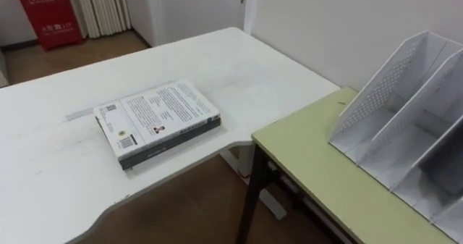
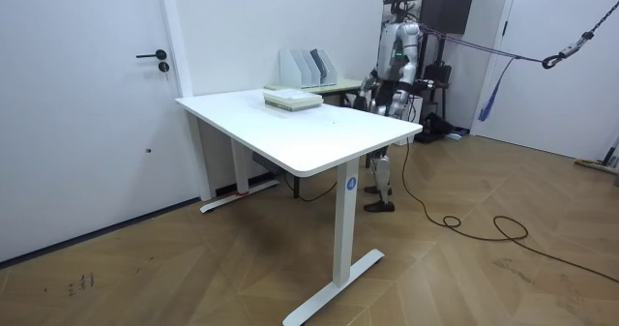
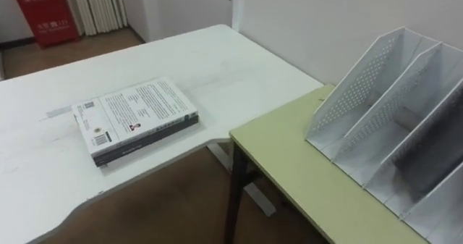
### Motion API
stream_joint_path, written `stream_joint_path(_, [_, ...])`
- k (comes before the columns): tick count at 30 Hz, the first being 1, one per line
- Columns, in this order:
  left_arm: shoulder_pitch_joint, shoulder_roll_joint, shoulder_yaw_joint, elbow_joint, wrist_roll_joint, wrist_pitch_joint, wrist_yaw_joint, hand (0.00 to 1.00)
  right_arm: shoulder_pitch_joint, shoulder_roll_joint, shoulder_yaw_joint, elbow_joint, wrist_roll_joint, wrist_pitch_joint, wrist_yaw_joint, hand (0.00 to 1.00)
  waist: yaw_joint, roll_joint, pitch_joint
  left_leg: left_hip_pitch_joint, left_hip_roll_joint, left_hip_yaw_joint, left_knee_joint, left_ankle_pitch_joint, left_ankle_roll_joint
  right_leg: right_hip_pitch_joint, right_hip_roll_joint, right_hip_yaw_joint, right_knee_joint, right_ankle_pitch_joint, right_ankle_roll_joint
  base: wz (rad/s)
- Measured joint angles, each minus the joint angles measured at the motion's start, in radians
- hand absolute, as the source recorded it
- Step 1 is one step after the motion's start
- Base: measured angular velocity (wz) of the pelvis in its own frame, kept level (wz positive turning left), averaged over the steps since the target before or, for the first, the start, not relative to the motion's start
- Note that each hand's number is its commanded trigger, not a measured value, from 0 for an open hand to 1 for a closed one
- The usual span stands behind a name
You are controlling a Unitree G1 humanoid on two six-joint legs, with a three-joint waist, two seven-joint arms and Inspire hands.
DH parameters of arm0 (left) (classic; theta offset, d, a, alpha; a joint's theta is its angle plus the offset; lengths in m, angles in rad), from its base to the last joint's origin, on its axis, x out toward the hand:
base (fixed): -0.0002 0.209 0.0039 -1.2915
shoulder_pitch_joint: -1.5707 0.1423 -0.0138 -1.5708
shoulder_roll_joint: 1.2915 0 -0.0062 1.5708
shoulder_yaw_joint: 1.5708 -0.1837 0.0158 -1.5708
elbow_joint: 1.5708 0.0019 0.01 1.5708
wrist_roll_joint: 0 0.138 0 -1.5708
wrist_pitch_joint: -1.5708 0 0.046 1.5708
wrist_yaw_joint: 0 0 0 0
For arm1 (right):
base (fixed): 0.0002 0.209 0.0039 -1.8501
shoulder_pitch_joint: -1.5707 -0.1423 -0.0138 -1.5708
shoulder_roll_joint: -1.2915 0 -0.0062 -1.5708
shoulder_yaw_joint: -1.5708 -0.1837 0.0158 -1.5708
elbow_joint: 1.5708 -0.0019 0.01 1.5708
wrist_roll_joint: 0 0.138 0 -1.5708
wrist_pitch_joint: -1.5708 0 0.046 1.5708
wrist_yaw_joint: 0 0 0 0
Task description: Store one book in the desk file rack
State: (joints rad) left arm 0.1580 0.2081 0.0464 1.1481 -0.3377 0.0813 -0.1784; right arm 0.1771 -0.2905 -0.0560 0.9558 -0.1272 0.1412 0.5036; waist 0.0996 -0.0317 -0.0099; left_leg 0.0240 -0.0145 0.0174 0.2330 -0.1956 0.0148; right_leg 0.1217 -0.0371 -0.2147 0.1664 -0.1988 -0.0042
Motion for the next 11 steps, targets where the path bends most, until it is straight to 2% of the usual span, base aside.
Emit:
stream_joint_path(3, [0.027,0.0,0.014,0.001,0.042,0.003,0.018,0.0,-0.008,0.023,-0.032,0.072,0.028,-0.018,-0.107,0.0,-0.022,0.011,0.0015,0.004,0.0,-0.004,-0.005,0.0,0.0,0.003,0.0,-0.006,-0.007,-0.004,-0.001,0.05])
stream_joint_path(7, [0.059,-0.02,0.055,-0.001,0.068,0.023,0.053,0.0,-0.036,0.054,-0.066,0.176,0.048,-0.019,-0.242,0.0,-0.048,0.016,0.0023,0.005,-0.001,-0.011,-0.003,0.0,-0.001,0.012,0.002,-0.01,-0.015,-0.004,-0.001,0.06])
stream_joint_path(11, [0.062,-0.03,0.059,-0.01,0.099,0.037,0.077,0.0,-0.037,0.06,-0.063,0.206,0.044,-0.019,-0.345,0.0,-0.075,0.022,0.003,0.009,-0.01,-0.024,-0.011,0.0,-0.001,0.021,-0.005,-0.021,-0.017,-0.012,0.004,0.13])
